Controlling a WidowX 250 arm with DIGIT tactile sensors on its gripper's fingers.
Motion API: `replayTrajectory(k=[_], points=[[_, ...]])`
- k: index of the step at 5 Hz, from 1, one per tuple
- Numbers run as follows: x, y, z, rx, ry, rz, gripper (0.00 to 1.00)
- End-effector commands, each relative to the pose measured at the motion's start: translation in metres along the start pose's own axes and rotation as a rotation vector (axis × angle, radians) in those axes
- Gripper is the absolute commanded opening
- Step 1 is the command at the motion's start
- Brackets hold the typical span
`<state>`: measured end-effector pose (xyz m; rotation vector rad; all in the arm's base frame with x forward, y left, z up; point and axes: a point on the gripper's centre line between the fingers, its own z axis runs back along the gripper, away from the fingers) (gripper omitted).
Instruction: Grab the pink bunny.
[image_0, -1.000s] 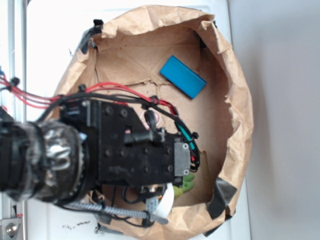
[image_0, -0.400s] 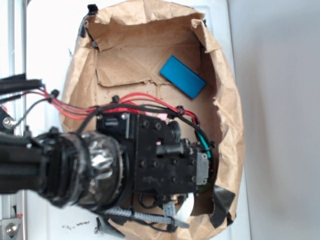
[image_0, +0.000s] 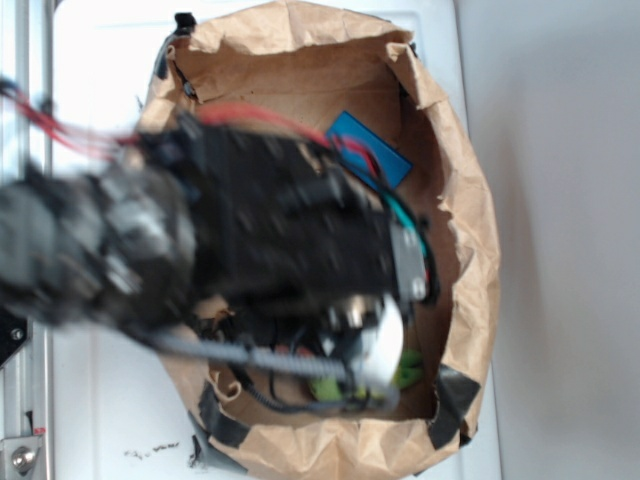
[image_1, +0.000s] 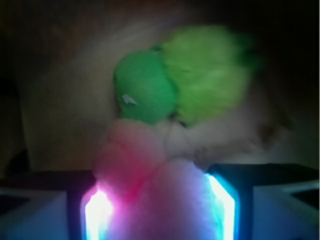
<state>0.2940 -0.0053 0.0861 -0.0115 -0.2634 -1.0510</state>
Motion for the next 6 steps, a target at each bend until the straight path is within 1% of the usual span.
replayTrajectory(k=[1,2,3,4,5,6], points=[[-0.027,0.042,0.082,0.119,-0.033,0.417,0.00],[-0.036,0.041,0.109,0.204,-0.028,0.629,0.00],[-0.035,0.038,0.127,0.195,0.009,0.890,0.00],[-0.019,0.026,0.117,0.182,0.130,0.915,0.00],[-0.013,0.017,0.108,0.245,0.217,1.032,0.00],[-0.012,0.015,0.108,0.267,0.180,0.971,0.00]])
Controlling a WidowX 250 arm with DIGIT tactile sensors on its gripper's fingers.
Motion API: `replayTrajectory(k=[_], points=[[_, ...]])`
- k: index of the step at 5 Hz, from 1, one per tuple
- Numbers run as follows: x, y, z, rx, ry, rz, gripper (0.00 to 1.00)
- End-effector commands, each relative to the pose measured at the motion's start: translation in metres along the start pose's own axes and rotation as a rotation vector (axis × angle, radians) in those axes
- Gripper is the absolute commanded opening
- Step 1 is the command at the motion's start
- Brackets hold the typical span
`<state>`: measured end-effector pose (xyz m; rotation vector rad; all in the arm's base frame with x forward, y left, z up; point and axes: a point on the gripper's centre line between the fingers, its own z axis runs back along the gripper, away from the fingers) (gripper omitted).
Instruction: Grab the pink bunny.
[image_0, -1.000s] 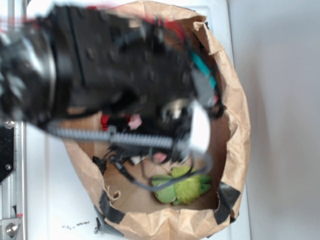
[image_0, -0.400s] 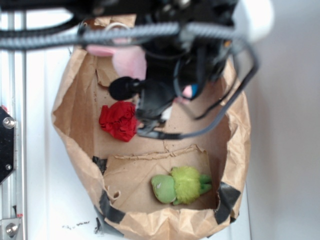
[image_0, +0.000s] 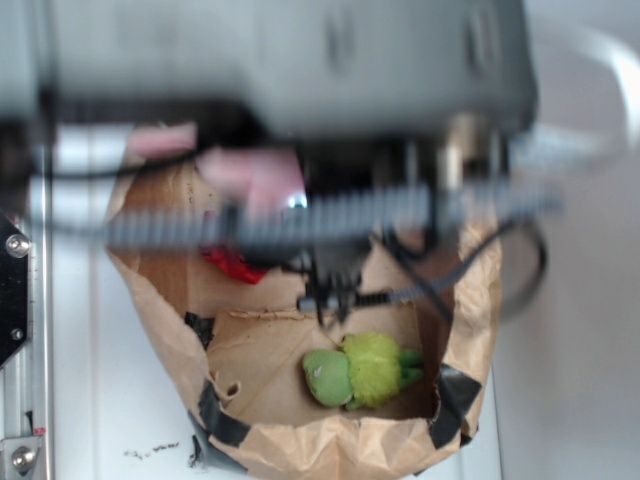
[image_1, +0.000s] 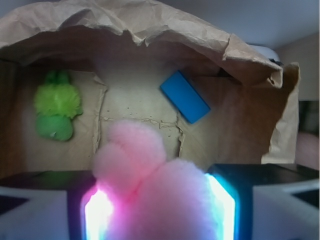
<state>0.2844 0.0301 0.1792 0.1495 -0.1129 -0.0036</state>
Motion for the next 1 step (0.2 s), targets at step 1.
replayTrajectory(k=[1], points=[[-0.0037,0.0009,0.0182,0.015,-0.109,-0.070,0.00]])
